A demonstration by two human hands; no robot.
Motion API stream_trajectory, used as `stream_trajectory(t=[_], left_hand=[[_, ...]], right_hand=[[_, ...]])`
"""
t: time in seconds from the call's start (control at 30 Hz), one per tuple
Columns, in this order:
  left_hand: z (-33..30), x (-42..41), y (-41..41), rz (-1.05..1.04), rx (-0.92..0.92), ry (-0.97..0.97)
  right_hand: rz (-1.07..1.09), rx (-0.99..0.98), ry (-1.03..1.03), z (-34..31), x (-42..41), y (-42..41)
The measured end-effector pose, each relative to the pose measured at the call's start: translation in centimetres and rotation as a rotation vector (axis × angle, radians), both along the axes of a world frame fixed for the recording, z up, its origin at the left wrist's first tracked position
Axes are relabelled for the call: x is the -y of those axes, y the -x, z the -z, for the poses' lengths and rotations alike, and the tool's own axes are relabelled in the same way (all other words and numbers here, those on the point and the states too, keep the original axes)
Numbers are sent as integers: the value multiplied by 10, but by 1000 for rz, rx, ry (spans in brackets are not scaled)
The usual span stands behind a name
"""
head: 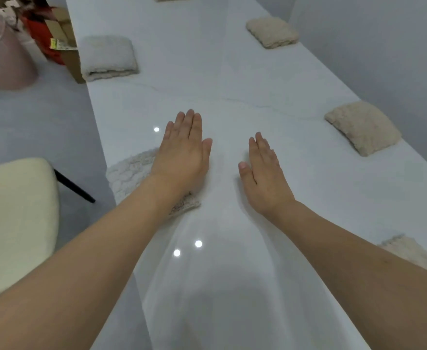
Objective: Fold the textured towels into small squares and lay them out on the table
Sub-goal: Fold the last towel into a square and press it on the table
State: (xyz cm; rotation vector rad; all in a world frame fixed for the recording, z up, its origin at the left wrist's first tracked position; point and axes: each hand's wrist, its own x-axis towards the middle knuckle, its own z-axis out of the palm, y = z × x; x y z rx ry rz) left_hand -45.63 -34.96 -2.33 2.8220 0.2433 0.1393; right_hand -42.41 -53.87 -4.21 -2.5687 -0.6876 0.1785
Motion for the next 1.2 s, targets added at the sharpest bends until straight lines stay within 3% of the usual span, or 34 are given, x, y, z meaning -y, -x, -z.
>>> stream_trajectory(t=[0.5,0.8,0.97,1.2], left_hand=[[27,-51,83,-331,132,466],[28,-42,98,-562,372,824],[27,-43,99,-587,439,1007],[31,-45,99,-596,465,1065]], right_hand=[[-174,-412,-428,-8,-82,31],[-172,-487,-495,4,-99,40],[-176,-504,-503,7,-102,44],[-184,-470,-496,11,-104,44]])
